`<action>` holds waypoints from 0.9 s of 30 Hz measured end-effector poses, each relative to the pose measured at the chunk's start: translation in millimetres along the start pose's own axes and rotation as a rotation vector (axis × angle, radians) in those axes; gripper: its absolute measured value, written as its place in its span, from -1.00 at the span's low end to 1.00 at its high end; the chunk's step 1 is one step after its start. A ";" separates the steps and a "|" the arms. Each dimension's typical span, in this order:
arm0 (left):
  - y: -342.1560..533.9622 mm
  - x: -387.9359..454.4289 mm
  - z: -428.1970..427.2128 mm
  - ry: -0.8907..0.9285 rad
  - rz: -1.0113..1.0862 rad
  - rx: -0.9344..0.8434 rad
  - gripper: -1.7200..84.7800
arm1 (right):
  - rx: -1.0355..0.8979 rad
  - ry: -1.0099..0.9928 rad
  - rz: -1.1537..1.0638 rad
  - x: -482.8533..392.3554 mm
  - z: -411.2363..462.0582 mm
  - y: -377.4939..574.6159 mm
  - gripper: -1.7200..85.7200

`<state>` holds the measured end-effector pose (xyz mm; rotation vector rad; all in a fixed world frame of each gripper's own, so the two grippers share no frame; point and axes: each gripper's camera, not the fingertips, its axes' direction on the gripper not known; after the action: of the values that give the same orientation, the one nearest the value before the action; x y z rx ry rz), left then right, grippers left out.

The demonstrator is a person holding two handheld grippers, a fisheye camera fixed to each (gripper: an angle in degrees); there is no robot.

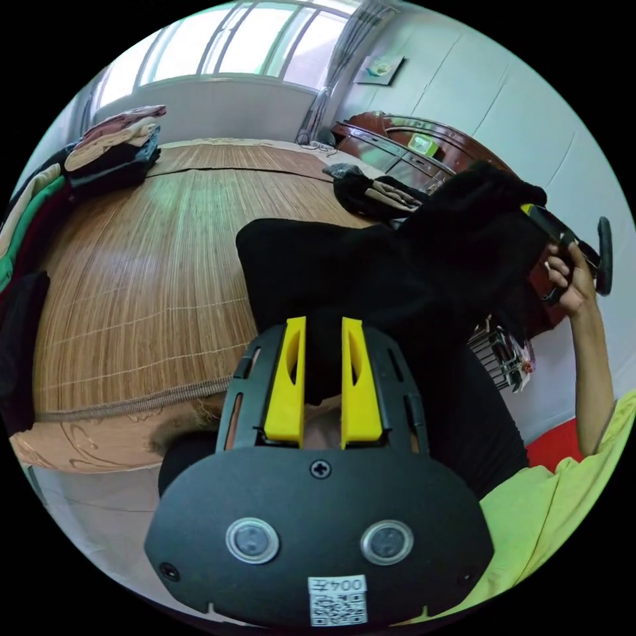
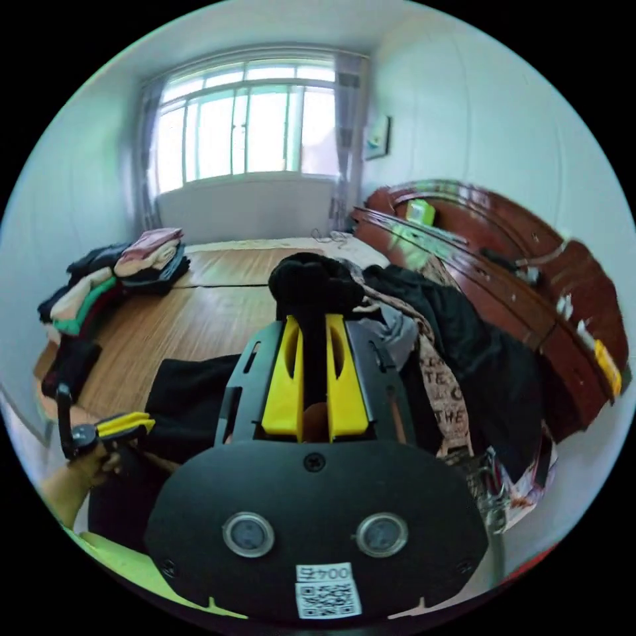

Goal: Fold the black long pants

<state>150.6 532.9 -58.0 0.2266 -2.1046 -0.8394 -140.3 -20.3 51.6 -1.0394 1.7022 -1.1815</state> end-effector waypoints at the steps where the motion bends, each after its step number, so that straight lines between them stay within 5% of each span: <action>1: -4.2 0.1 -10.7 0.003 -0.024 0.034 -0.79 | 0.010 0.002 -0.046 -24.2 -3.5 -2.3 -0.84; 6: -13.8 -24.3 -43.0 0.079 -0.157 0.128 -0.78 | 0.027 -0.008 -0.461 -243.0 15.0 44.9 -0.82; 11: -5.4 -70.1 -32.1 0.174 -0.336 0.075 -0.77 | -0.090 0.069 -0.772 -352.1 63.8 115.7 -0.78; 18: -19.2 -53.8 -41.8 0.229 -0.287 0.110 -0.69 | -0.030 -0.349 -0.699 -297.2 -5.5 67.1 -0.63; 27: -31.1 9.3 -34.0 0.162 -0.005 0.142 -0.58 | -0.175 -0.178 -0.444 -190.7 24.4 57.1 -0.61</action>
<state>166.7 488.7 -57.5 0.3633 -2.0131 -0.6531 -62.8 162.0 20.5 -1.6414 1.4967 -1.1780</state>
